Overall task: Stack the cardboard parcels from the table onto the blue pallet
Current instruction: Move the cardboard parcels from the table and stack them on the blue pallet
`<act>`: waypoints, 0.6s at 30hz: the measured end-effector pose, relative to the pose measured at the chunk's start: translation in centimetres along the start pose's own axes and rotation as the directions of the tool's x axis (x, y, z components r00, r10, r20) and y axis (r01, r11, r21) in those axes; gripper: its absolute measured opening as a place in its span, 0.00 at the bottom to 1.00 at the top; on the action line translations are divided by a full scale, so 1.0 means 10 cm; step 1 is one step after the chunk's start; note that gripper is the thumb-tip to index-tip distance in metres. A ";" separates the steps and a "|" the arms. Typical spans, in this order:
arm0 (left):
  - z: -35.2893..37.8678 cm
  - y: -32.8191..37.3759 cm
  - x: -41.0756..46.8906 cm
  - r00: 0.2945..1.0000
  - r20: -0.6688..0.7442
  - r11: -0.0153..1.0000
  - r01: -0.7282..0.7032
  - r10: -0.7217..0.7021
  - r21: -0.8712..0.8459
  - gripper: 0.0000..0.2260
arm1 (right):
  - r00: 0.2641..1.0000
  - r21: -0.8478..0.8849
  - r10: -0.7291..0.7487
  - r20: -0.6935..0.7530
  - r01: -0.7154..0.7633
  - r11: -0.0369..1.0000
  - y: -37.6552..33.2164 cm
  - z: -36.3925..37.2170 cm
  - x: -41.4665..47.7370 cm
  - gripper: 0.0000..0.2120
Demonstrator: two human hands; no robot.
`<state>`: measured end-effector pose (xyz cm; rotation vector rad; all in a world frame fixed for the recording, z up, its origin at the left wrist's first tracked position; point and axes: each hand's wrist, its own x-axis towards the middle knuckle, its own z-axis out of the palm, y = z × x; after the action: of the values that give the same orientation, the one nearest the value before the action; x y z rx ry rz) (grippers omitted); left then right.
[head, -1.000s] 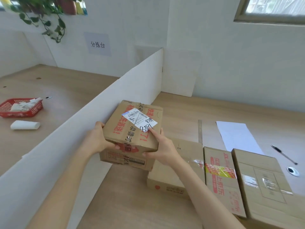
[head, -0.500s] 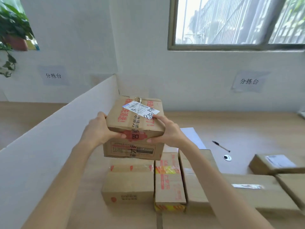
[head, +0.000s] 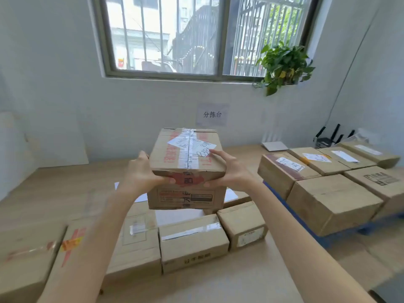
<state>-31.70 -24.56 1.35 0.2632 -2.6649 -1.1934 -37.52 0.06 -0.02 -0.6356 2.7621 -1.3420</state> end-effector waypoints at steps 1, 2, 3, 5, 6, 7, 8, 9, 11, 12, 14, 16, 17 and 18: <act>0.19 0.18 0.02 0.999 0.029 1.000 -0.019 0.019 -0.006 0.33 | 1.000 0.009 0.013 -0.014 -0.013 1.000 0.14 -0.22 -0.09 0.48; 0.37 0.36 0.05 0.998 0.055 0.999 -0.042 0.042 -0.011 0.32 | 0.999 0.009 0.028 -0.029 -0.028 1.000 0.28 -0.45 -0.16 0.48; 0.54 0.53 0.09 0.995 0.075 0.998 -0.065 0.066 -0.011 0.32 | 0.998 0.000 0.045 -0.046 -0.045 0.999 0.40 -0.67 -0.23 0.47; 0.86 0.86 0.16 0.987 0.107 0.993 -0.117 0.116 -0.002 0.31 | 0.994 -0.016 0.077 -0.083 -0.078 0.997 0.63 -1.07 -0.34 0.47; 1.02 1.00 0.20 0.983 0.119 0.990 -0.140 0.139 0.003 0.31 | 0.991 -0.012 0.086 -0.102 -0.088 0.996 0.75 -1.25 -0.37 0.47; 1.17 1.15 0.23 0.979 0.129 0.987 -0.159 0.157 0.003 0.31 | 0.988 -0.004 0.096 -0.118 -0.097 0.995 0.87 -1.41 -0.39 0.48; 1.32 1.28 0.28 0.975 0.139 0.985 -0.173 0.172 -0.002 0.31 | 0.985 0.002 0.106 -0.133 -0.107 0.994 1.00 -1.57 -0.41 0.48; 1.47 1.40 0.33 0.971 0.151 0.983 -0.185 0.184 -0.005 0.31 | 0.982 0.003 0.120 -0.144 -0.121 0.993 1.12 -1.71 -0.41 0.48; 1.77 1.61 0.45 0.963 0.174 0.978 -0.208 0.206 -0.007 0.30 | 0.978 0.002 0.145 -0.151 -0.146 0.989 1.35 -1.98 -0.40 0.47; 1.92 1.71 0.53 0.959 0.183 0.976 -0.217 0.215 -0.009 0.30 | 0.976 -0.001 0.158 -0.150 -0.160 0.987 1.48 -2.12 -0.38 0.47; 2.21 1.88 0.68 0.954 0.191 0.973 -0.231 0.231 -0.021 0.29 | 0.974 0.003 0.174 -0.146 -0.175 0.985 1.68 -2.39 -0.31 0.46; 2.49 2.06 0.85 0.953 0.189 0.971 -0.236 0.237 -0.030 0.28 | 0.972 -0.003 0.183 -0.144 -0.185 0.983 1.90 -2.64 -0.21 0.44; 2.61 2.14 0.92 0.954 0.188 0.972 -0.232 0.234 -0.035 0.28 | 0.972 -0.012 0.186 -0.143 -0.190 0.982 2.00 -2.76 -0.16 0.44; 2.74 2.22 0.99 0.954 0.187 0.972 -0.231 0.235 -0.043 0.27 | 0.972 -0.020 0.185 -0.147 -0.189 0.982 2.10 -2.88 -0.10 0.44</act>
<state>-50.09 7.14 1.38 -0.1750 -2.7449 -1.2243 -49.23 33.68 2.17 -0.2787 2.8746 -1.3537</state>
